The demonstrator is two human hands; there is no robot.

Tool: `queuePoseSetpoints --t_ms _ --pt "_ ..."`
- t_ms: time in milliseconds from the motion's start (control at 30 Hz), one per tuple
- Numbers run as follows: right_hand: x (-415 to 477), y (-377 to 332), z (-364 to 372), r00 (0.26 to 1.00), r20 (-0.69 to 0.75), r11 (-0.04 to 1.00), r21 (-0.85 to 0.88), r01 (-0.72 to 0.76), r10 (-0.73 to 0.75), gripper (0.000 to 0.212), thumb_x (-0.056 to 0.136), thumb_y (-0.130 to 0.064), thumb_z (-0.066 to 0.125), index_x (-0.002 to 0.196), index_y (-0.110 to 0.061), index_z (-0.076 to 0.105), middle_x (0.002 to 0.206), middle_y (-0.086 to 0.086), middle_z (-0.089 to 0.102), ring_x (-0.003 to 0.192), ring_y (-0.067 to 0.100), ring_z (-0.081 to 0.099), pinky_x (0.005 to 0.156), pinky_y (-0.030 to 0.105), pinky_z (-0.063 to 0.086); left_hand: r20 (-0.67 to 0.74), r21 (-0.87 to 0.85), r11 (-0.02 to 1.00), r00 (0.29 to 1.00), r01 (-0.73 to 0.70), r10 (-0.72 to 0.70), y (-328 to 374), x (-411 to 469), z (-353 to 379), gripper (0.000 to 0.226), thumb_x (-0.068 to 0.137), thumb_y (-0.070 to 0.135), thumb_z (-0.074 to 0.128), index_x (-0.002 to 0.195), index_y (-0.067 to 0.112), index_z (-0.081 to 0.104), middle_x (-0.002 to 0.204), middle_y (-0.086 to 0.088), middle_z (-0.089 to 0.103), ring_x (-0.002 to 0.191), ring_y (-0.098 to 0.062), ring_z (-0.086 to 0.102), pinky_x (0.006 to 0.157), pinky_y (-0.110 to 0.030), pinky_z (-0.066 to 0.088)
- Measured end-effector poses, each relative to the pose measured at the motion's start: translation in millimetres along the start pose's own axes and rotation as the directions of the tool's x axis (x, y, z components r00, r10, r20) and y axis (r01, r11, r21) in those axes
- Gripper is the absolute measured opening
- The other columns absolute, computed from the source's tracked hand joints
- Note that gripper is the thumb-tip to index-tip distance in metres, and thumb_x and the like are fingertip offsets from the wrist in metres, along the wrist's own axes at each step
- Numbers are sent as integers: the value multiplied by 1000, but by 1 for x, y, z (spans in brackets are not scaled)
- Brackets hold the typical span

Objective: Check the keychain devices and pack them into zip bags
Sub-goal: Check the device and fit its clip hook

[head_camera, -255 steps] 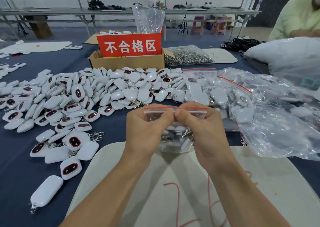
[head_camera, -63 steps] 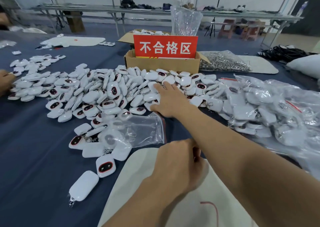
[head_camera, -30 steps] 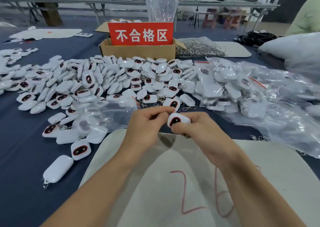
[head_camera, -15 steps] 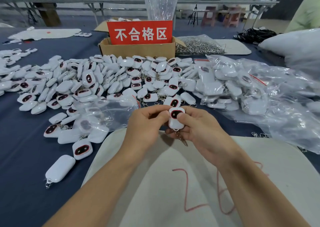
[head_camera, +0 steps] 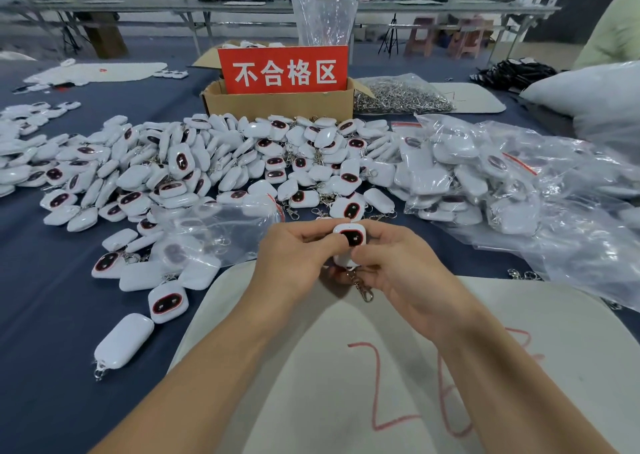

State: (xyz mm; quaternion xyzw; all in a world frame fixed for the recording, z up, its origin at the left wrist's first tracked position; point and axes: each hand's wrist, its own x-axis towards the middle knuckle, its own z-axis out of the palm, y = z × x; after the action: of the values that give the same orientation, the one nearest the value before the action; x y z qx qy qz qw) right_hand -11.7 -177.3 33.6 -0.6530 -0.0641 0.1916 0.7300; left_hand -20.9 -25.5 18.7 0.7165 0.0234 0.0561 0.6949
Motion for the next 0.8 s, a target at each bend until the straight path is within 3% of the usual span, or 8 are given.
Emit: queuePoseSetpoints --t_ms 133,267,367,433,533,633,733,800 --pt "-1 0 1 1000 3 999 -41 -3 3 39 78 8 63 110 -9 76 107 23 76 94 25 71 107 60 47 -12 24 1000 1000 13 -12 -2 1 -1 25 76 22 77 96 35 84 90 2 81 92 -24 78 87 -41 64" --pt "0 0 0 1000 -17 997 -71 12 -13 35 89 15 59 105 -12 76 102 22 76 81 22 69 80 38 56 45 3 1000 999 3 -3 0 -1 1 25 80 16 73 97 30 85 89 -4 81 74 -15 72 68 -33 63" --pt "1 0 0 998 -53 994 -103 24 -29 38 87 15 59 98 -15 78 90 18 76 72 26 65 71 41 47 74 -35 999 997 -1 3 2 -2 2 24 86 10 71 98 26 85 85 -8 80 64 -17 70 59 -24 57" --pt "2 0 -1 997 -72 994 -106 28 -36 38 85 15 59 99 -14 78 85 15 76 68 25 64 66 35 49 83 -56 998 997 -1 6 3 -3 2 24 84 12 71 98 26 85 83 -9 79 61 -19 70 58 -24 56" --pt "2 0 0 997 -76 994 -106 20 -29 36 86 13 60 99 -15 78 87 15 77 68 23 66 63 29 51 55 -55 998 998 -15 18 3 -2 1 26 86 13 73 98 32 84 90 -2 81 73 -15 75 64 -25 60" --pt "3 2 0 988 -149 987 -159 13 -37 25 90 4 65 103 -16 72 82 10 78 65 19 67 71 39 49 32 -43 999 999 -31 33 1 -1 0 25 86 11 77 102 30 84 95 -2 81 83 -21 78 74 -34 63" --pt "4 5 3 926 -298 919 -379 109 -233 19 90 -11 72 97 -27 63 83 -5 78 69 11 71 72 35 56 -33 -31 997 997 -71 70 1 -3 0 25 84 10 82 94 33 84 89 0 81 81 -18 79 73 -24 60" --pt "3 8 6 876 -295 844 -497 200 -382 26 87 -14 73 98 -33 59 91 -16 76 77 4 72 74 25 58 -110 29 998 992 -63 66 0 -2 0 24 82 12 85 89 34 84 84 4 81 80 -13 79 75 -22 59"
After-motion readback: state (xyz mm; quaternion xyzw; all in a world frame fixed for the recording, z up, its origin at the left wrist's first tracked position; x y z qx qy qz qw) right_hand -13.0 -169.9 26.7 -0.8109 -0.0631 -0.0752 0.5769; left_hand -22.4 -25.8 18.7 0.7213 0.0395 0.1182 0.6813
